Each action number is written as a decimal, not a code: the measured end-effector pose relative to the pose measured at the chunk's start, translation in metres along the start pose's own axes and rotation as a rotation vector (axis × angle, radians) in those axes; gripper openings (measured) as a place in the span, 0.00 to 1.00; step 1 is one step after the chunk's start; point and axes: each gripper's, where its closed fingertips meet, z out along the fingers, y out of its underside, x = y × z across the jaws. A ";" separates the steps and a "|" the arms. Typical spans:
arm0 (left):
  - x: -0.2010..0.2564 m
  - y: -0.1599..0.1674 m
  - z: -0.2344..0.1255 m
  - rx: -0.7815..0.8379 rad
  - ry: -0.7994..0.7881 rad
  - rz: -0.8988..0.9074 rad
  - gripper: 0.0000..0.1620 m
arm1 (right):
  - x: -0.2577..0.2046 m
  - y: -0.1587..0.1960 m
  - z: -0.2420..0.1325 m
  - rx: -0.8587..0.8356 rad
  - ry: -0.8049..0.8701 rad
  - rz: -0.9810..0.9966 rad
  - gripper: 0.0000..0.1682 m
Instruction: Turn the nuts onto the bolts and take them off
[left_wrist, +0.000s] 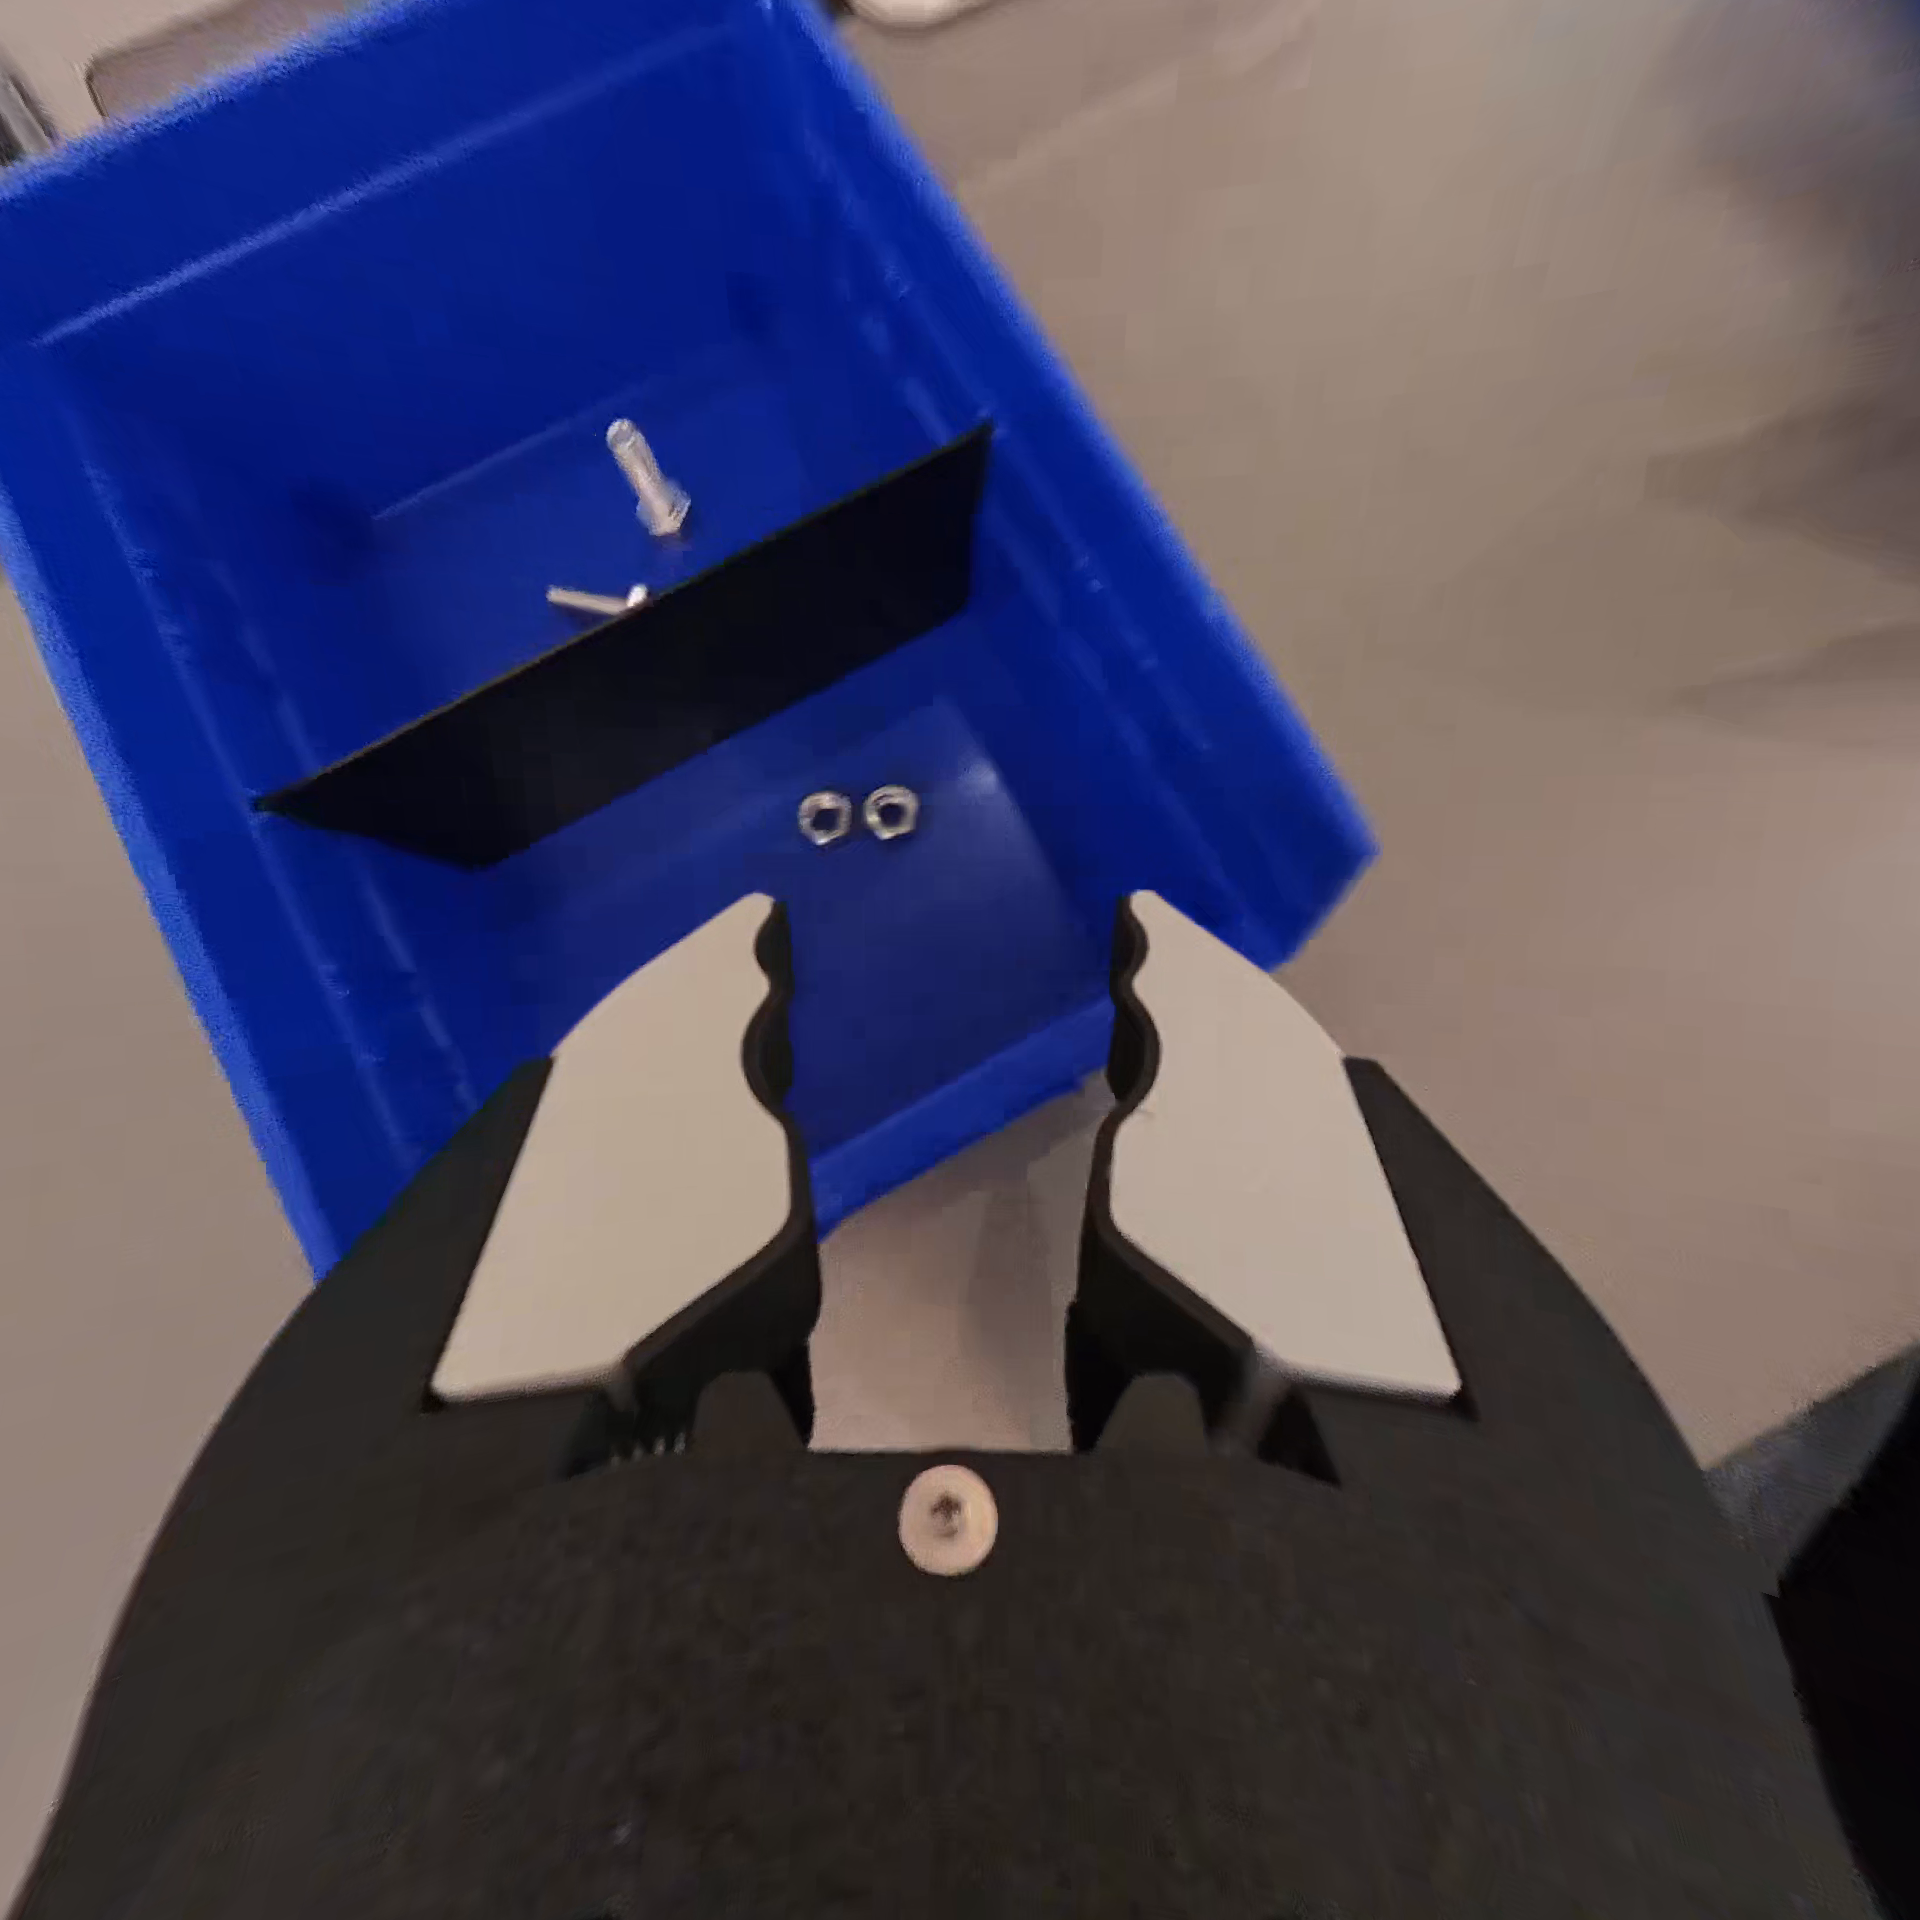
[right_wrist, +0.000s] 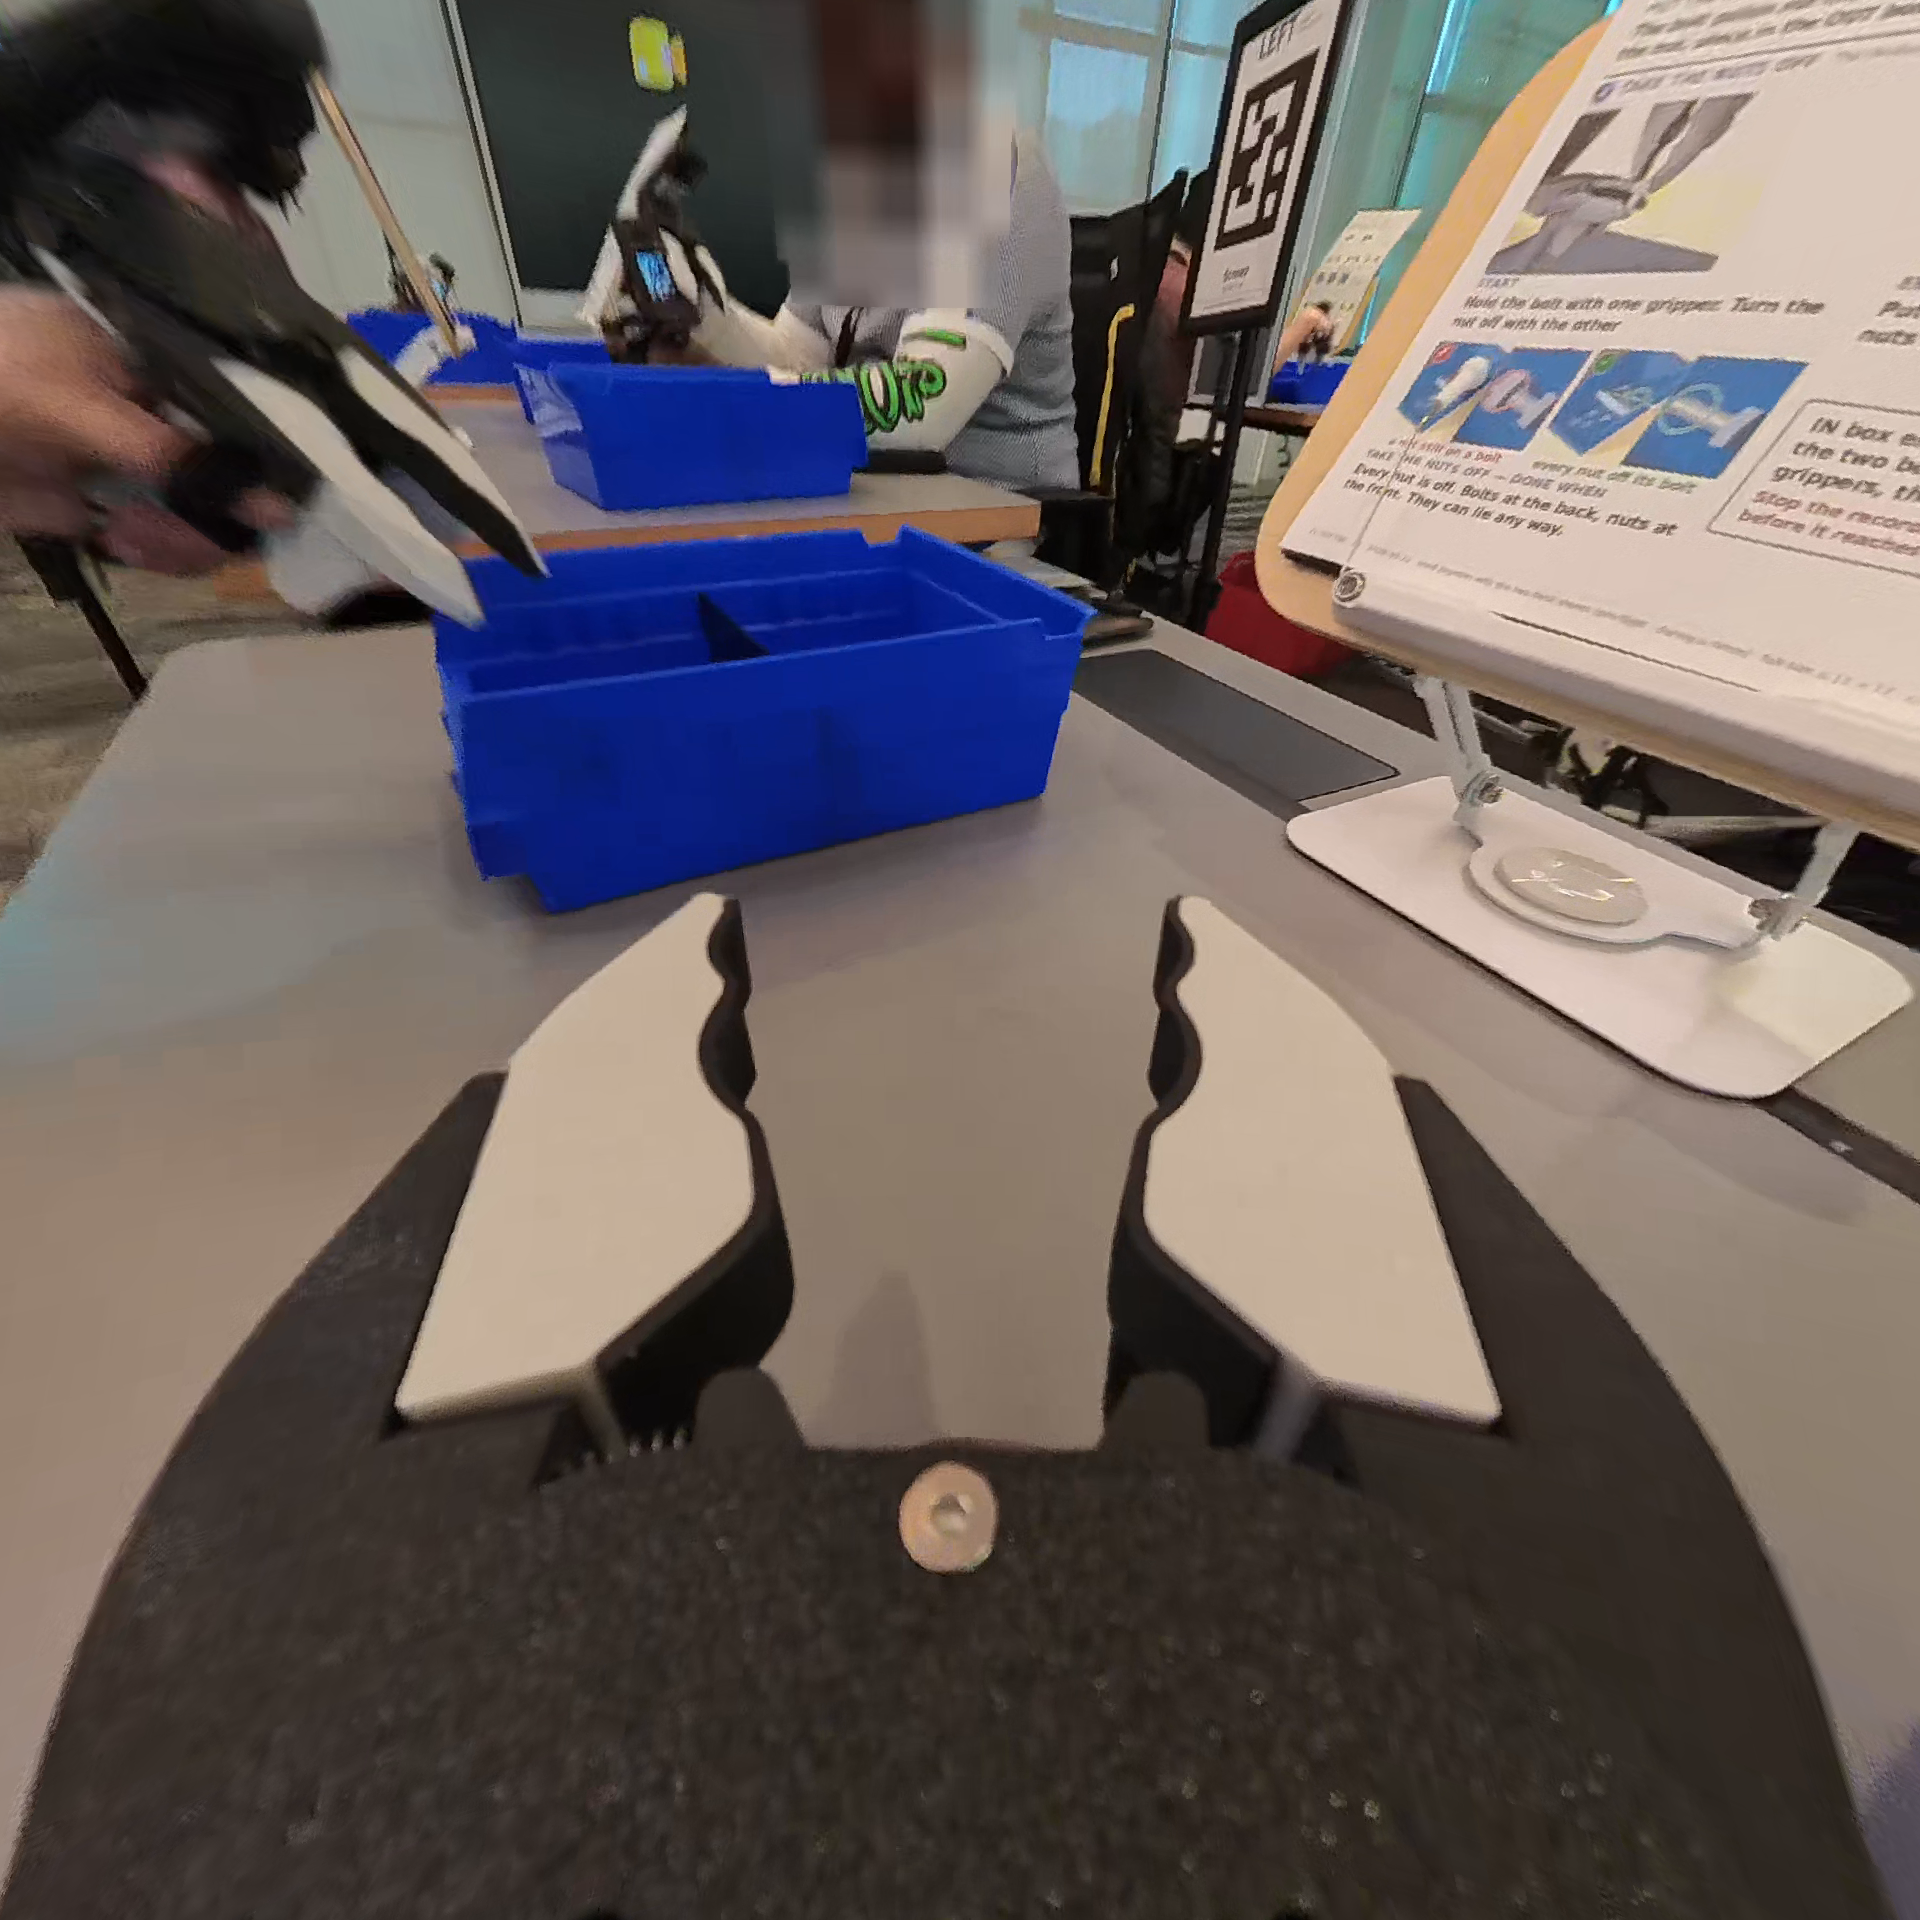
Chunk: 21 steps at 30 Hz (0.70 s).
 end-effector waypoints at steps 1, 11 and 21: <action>-0.009 0.003 0.011 -0.063 -0.016 0.015 0.35 | -0.002 -0.002 -0.003 0.019 -0.014 0.037 0.43; -0.053 0.034 0.086 -0.402 -0.046 0.047 0.32 | -0.011 0.014 0.003 -0.004 -0.061 0.115 0.41; -0.047 0.031 0.107 -0.389 -0.012 0.021 0.26 | -0.010 0.016 0.003 -0.017 -0.068 0.121 0.41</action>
